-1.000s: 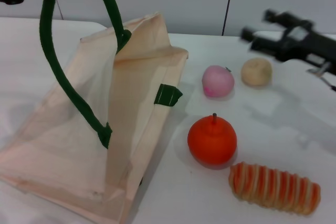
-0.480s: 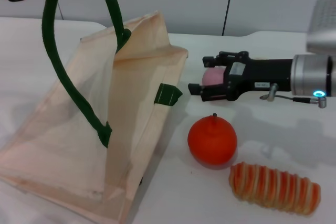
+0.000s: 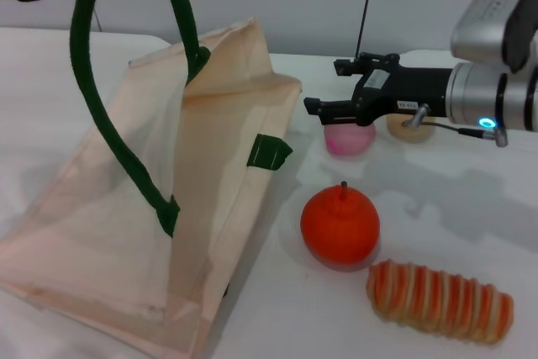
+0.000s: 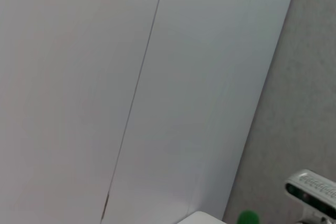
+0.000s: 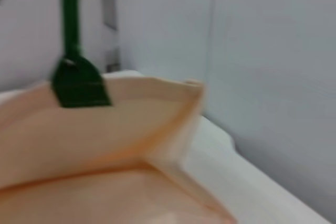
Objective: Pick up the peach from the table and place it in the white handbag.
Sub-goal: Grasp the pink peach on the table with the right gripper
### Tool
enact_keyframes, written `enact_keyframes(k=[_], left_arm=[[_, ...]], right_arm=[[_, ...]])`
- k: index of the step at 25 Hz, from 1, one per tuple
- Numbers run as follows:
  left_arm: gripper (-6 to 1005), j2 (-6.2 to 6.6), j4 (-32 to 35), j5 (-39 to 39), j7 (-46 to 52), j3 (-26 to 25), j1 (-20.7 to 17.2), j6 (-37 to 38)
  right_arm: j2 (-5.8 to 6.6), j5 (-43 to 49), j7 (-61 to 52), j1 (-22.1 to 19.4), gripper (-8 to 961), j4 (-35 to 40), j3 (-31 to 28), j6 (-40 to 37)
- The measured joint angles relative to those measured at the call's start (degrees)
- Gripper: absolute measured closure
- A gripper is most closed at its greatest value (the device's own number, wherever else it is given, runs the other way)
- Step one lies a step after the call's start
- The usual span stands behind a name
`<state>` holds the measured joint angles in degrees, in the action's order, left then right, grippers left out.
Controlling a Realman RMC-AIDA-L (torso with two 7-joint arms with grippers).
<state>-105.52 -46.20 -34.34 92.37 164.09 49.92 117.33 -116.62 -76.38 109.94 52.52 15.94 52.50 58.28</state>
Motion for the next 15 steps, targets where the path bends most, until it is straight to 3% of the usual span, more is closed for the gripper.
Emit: enact_keyframes(k=[15], left_arm=[[862, -0.30, 0.07, -0.11, 0.13, 0.00, 0.63, 0.00]], right_arm=[[-0.35, 0.19, -0.12, 4.40, 110, -6.67, 6.72, -14.60]])
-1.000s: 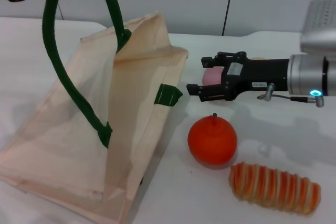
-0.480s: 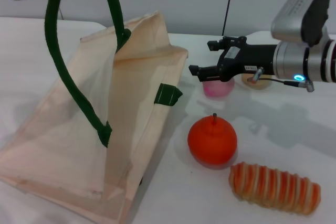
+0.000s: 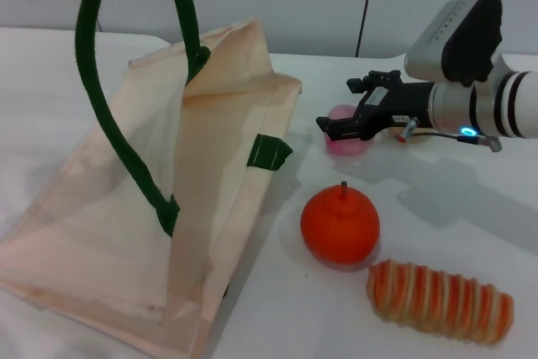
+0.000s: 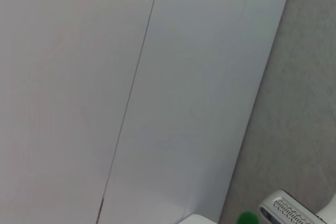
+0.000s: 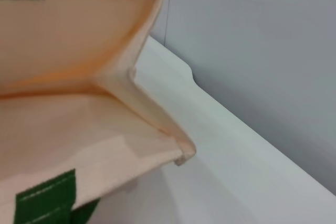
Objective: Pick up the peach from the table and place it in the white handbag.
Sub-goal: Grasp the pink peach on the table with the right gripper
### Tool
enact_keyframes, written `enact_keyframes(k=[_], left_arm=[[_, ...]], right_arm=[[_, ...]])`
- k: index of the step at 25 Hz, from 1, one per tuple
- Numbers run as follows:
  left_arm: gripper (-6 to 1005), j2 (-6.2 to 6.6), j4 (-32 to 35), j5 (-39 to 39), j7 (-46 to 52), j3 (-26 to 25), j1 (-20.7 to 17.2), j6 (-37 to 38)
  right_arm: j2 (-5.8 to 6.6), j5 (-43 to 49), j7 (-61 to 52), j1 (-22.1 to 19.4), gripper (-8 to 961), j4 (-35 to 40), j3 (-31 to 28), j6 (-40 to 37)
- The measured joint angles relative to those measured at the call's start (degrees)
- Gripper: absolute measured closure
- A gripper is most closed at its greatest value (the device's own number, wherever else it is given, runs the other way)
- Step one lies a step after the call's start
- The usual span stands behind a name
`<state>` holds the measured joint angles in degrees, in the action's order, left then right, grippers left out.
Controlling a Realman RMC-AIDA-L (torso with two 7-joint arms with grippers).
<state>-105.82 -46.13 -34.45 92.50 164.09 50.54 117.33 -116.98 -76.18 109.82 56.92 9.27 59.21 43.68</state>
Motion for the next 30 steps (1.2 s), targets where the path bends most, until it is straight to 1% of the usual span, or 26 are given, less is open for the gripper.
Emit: enact_keyframes(k=[8, 14, 20, 26, 30], left_arm=[[861, 0.00, -0.01, -0.13, 0.14, 0.00, -0.01, 0.00], [859, -0.07, -0.01, -0.30, 0.14, 0.00, 0.00, -0.06], [858, -0.16, -0.01, -0.79, 0.14, 0.00, -0.01, -0.09], [857, -0.16, 1.22, -0.87, -0.22, 0.00, -0.03, -0.16], [856, -0.04, 1.27, -0.88, -0.26, 0.00, -0.11, -0.18]], right_arm=[[0.12, 0.09, -0.35, 0.04, 112, -0.63, 1.26, -0.45], [-0.01, 0.14, -3.34, 0.39, 114, -0.74, 6.58, -3.24], [-0.13, 0.09, -3.61, 0.59, 116, -0.69, 7.63, -4.48], [-0.27, 0.06, -3.63, 0.67, 117, -0.75, 11.55, -4.65], [-0.27, 0.06, -3.65, 0.67, 118, -0.69, 11.91, -4.29]])
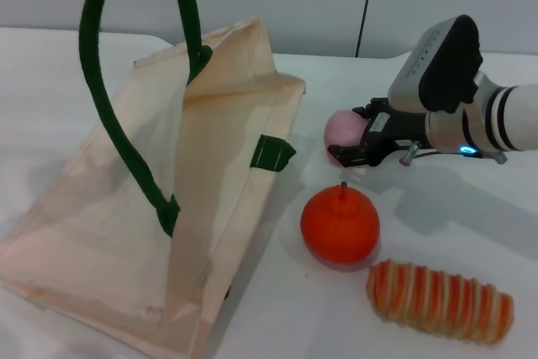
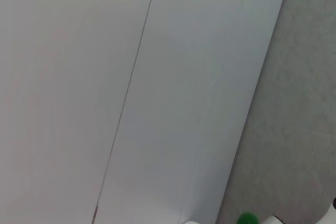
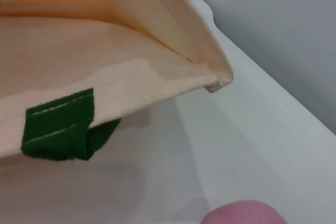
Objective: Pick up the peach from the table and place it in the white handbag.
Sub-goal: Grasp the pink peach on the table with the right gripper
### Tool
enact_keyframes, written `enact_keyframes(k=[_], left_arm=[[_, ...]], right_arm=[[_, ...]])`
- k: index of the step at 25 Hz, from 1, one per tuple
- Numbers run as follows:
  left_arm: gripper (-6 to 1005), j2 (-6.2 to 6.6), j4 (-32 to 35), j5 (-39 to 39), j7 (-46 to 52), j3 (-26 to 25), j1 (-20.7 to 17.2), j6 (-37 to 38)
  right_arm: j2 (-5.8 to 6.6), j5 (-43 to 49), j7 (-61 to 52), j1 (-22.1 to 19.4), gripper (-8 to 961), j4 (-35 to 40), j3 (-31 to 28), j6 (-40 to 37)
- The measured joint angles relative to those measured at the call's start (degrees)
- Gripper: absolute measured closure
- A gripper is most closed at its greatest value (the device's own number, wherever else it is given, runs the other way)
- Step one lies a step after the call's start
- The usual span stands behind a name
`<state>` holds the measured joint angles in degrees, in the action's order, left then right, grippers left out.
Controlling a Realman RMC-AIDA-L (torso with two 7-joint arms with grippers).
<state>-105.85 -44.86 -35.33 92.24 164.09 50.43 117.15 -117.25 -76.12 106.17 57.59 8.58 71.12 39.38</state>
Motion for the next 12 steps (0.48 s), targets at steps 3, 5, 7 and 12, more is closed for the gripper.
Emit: enact_keyframes(k=[3, 5, 7, 12], left_arm=[[855, 0.05, 0.02, 0.00, -0.01, 0.00, -0.11, -0.05], [855, 0.09, 0.03, 0.00, -0.02, 0.00, -0.16, -0.08], [855, 0.11, 0.04, 0.00, 0.00, 0.00, -0.17, -0.09], [854, 0.21, 0.04, 0.00, 0.15, 0.00, -0.13, -0.09]], right_arm=[[0.00, 0.01, 0.07, -0.02, 129, 0.27, 0.02, 0.01], [0.03, 0.01, 0.23, -0.10, 150, 0.39, 0.03, 0.01], [0.11, 0.01, 0.27, -0.15, 171, 0.45, 0.28, 0.06], [0.18, -0.01, 0.36, -0.31, 217, 0.62, 1.86, 0.11]])
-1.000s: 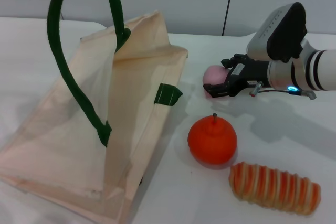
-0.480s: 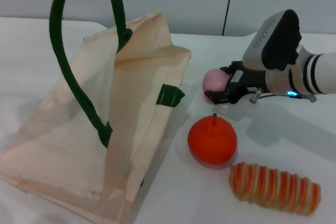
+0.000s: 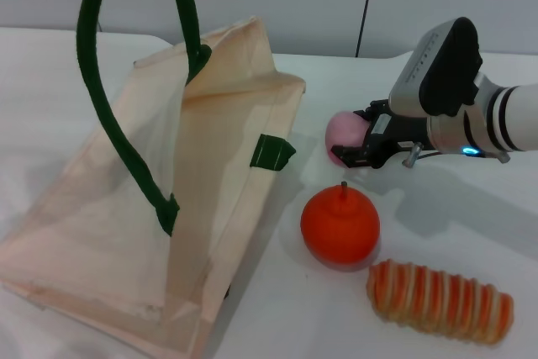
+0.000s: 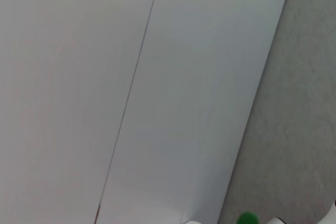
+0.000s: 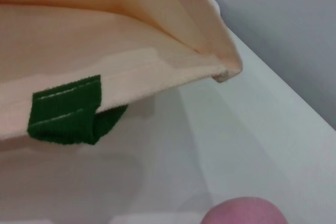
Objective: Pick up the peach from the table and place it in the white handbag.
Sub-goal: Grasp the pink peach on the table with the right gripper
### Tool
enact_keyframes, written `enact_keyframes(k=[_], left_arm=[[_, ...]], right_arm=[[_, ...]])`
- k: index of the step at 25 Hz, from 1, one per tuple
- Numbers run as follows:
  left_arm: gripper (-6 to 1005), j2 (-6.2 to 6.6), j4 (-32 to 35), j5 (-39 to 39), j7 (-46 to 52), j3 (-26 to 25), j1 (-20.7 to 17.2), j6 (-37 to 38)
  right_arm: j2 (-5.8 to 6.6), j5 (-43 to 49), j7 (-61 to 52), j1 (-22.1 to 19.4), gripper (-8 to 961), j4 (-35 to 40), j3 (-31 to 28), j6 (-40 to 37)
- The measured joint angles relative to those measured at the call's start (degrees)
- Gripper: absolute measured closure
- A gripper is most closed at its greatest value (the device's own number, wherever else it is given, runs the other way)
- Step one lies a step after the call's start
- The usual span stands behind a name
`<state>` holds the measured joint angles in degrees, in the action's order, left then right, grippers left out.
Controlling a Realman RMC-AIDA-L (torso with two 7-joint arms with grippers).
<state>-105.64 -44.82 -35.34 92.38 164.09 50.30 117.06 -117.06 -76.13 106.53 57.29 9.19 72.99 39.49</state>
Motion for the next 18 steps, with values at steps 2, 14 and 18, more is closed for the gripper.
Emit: enact_keyframes(k=[2, 14, 18], left_arm=[[853, 0.00, 0.00, 0.00, -0.01, 0.00, -0.06, 0.00], [851, 0.18, -0.05, 0.00, -0.05, 0.00, -0.42, 0.01], [850, 0.18, -0.18, 0.00, -0.04, 0.00, -0.51, 0.01]], right_arm=[[0.00, -0.07, 0.02, -0.07, 232, 0.06, 0.22, 0.05], [0.30, -4.54, 0.07, -5.50, 329, 7.81, -0.18, 4.30], [0.48, -9.34, 0.17, -6.57, 342, 8.66, -0.21, 3.97]])
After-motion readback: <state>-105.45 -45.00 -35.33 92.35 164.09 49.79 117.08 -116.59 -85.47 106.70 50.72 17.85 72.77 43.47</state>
